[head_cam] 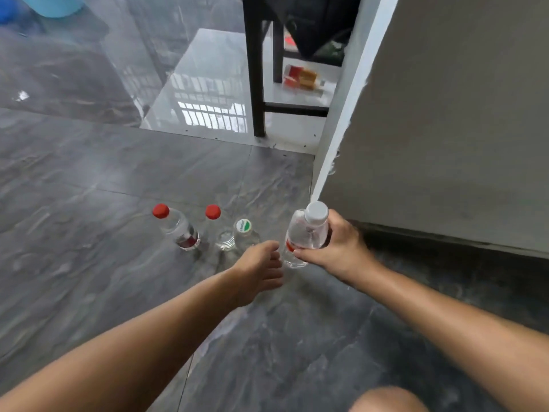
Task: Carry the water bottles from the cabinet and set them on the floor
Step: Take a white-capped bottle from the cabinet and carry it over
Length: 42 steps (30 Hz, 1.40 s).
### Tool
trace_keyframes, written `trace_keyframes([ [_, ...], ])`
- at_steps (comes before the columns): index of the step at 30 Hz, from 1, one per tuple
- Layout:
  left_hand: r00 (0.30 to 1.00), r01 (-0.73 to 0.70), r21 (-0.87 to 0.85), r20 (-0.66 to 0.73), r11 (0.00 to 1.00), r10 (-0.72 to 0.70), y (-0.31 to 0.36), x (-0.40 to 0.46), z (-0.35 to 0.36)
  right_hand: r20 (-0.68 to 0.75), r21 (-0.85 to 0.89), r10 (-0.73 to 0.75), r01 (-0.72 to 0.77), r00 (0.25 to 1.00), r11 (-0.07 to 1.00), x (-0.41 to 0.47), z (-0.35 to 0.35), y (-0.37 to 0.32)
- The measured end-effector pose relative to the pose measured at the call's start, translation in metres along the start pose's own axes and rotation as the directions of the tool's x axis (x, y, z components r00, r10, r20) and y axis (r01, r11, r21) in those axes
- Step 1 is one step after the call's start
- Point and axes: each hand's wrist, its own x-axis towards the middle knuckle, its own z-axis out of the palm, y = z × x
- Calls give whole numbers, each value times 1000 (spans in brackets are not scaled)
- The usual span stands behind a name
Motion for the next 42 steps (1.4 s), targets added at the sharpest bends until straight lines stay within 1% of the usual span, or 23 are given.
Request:
trace_keyframes([
  [3, 999, -46, 170, 11, 984, 45, -13, 19, -14, 1, -11, 21, -21, 1000, 1000, 10, 29, 33],
  [6, 994, -81, 372, -33, 925, 100, -24, 34, -28, 13, -25, 40, -40, 999, 999, 19, 52, 58],
  [9, 989, -108, 473, -40, 874, 144, -29, 43, -38, 11, -30, 63, -63, 998, 998, 26, 67, 74],
  [14, 985, -122, 553, -38, 824, 171, -32, 50, -45, -10, -35, 74, -75, 997, 997, 30, 80, 90],
  [16, 985, -119, 567, -33, 815, 168, -34, 50, -45, -30, -23, 89, -90, 996, 996, 31, 82, 95],
  [22, 987, -130, 580, -5, 804, 163, -36, 56, -42, -27, 8, 115, -115, 993, 993, 28, 85, 109],
  [26, 986, -128, 594, -13, 794, 168, -38, 58, -39, 43, -44, 140, -138, 989, 989, 26, 81, 109],
  [28, 983, -127, 636, -21, 762, 181, -36, 55, -38, 90, -84, 165, -158, 982, 984, 24, 71, 105],
  [30, 974, -134, 689, -39, 712, 221, -29, 46, -35, 153, -143, 205, -183, 967, 973, 22, 55, 96],
  [32, 956, -144, 759, -58, 635, 286, -19, 29, -30, 215, -221, 256, -209, 942, 953, 16, 35, 80],
  [35, 935, -146, 876, -30, 460, 354, 3, -11, -21, 256, -305, 316, -234, 913, 923, 1, 0, 44],
  [37, 926, -123, 936, -12, 330, 378, 22, -45, -14, 256, -328, 318, -227, 913, 917, -10, -25, 12],
  [41, 885, -81, 979, -15, 187, 465, 67, -124, 4, 287, -386, 306, -183, 908, 904, -36, -79, -65],
  [42, 870, -73, 988, -4, 137, 492, 78, -146, 9, 293, -403, 307, -174, 906, 899, -42, -93, -86],
])
